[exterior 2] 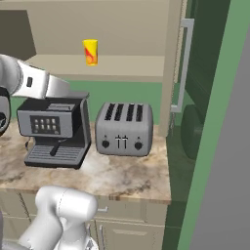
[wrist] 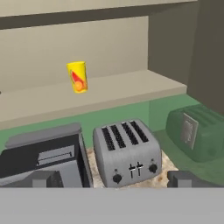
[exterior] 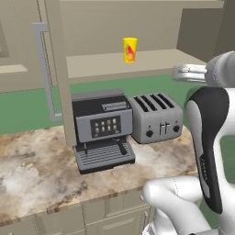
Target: Open the cabinet directly in front. Then move the liquor and the cup to the dining counter with the candle on it.
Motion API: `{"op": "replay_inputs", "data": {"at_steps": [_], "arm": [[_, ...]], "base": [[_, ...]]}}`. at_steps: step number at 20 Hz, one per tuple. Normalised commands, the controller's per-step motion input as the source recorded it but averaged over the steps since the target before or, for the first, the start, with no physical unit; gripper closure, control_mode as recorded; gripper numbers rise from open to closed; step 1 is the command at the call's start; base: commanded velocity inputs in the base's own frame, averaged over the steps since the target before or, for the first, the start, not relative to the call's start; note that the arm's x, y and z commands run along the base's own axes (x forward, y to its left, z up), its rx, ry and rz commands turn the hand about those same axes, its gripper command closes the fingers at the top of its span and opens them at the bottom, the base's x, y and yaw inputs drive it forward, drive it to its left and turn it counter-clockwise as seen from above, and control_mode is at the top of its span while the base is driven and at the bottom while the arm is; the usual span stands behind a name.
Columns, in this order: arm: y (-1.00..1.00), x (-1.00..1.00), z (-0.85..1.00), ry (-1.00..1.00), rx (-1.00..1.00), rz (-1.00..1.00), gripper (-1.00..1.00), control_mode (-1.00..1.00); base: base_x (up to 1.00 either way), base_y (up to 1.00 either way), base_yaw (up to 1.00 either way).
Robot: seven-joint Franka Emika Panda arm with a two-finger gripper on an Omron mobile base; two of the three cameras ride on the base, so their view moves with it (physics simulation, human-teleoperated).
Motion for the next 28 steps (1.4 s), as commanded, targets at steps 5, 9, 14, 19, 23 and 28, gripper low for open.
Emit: {"op": "replay_inputs", "data": {"at_steps": [5,9,14,19,23,28], "arm": [[-0.02,-0.02,0.05,-0.02,0.00,0.00,-1.00,-1.00],[-0.02,0.07,0.00,0.00,0.00,0.00,-1.00,-1.00],[0.00,0.28,0.00,0.00,0.00,0.00,-1.00,-1.00],[0.00,0.39,0.00,0.00,0.00,0.00,-1.00,-1.00],[0.00,0.34,0.07,0.00,0.00,0.00,-1.00,-1.00],[0.00,0.36,0.10,0.00,0.01,0.00,-1.00,-1.00]], "base": [[0.00,0.00,0.00],[0.00,0.00,0.00],[0.00,0.00,0.00],[0.00,0.00,0.00],[0.00,0.00,0.00],[0.00,0.00,0.00]]}}
